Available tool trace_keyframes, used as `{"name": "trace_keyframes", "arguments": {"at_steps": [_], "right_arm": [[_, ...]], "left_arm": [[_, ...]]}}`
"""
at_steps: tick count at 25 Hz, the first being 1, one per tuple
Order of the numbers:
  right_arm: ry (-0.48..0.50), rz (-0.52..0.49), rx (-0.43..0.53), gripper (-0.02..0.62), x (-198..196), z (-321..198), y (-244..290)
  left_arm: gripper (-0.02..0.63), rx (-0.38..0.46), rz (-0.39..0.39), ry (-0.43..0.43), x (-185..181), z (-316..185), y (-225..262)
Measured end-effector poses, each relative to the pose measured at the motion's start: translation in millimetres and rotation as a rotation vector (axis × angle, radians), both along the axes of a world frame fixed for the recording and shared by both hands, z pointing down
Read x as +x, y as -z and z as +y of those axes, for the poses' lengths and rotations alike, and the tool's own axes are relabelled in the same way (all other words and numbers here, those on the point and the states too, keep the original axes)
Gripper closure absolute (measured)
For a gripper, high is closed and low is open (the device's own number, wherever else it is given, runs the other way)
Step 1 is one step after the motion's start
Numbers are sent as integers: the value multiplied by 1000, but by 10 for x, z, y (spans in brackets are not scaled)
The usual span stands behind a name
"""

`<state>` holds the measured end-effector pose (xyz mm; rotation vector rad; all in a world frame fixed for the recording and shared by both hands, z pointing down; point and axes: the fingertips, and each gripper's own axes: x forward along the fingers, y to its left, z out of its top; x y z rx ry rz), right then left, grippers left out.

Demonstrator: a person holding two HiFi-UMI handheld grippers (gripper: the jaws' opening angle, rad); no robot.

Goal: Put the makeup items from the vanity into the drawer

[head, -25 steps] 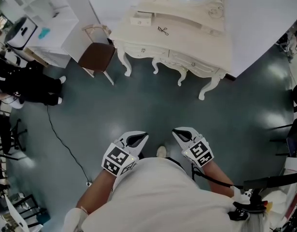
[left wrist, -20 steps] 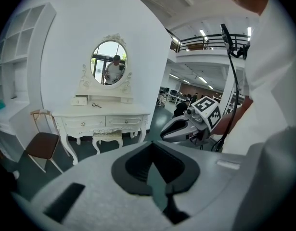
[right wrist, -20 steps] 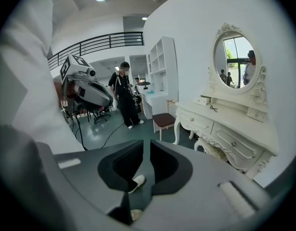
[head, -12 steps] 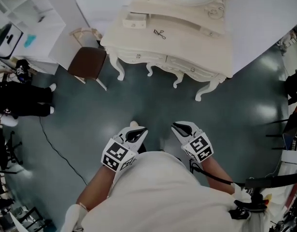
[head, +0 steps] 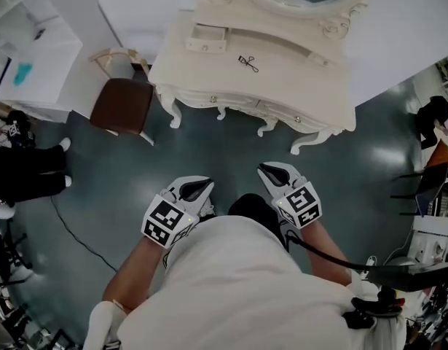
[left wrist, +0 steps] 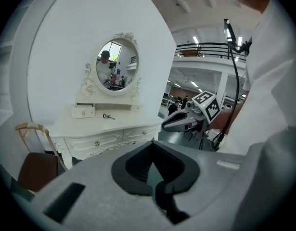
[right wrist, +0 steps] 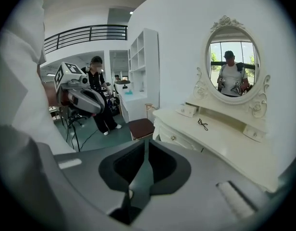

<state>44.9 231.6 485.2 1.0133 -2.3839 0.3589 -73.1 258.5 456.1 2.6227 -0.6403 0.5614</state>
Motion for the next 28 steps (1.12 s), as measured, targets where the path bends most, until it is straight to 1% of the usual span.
{"name": "trace_keyframes", "arguments": {"at_steps": [3,5,8,12,15,20,24,28], "right_arm": [[-10,21,-6,565,-26,-323,16],[-10,40,-9,563,21,-574,-24],[-18,49,-8,558,119,-1033,-88],[-13,42,-7,557,313,-1801,-166],[6,31,-10,557,433,-2407,-227],[53,56,-25,551,658,-3334,-468],[97,91,-31,540,743,-3925,-754],[126,150,-45,511,752,-4366,-1091]], "left_arm": [[603,-7,19,12,-113,-293,3],[603,-15,32,24,-111,-514,-31],[603,-26,32,33,-61,-887,-95],[603,-26,26,68,101,-1508,-36],[603,-29,8,95,249,-1981,16],[603,-26,-27,141,544,-2735,76],[603,-35,-59,165,721,-3156,57],[603,-40,-72,183,809,-3418,52]]}}
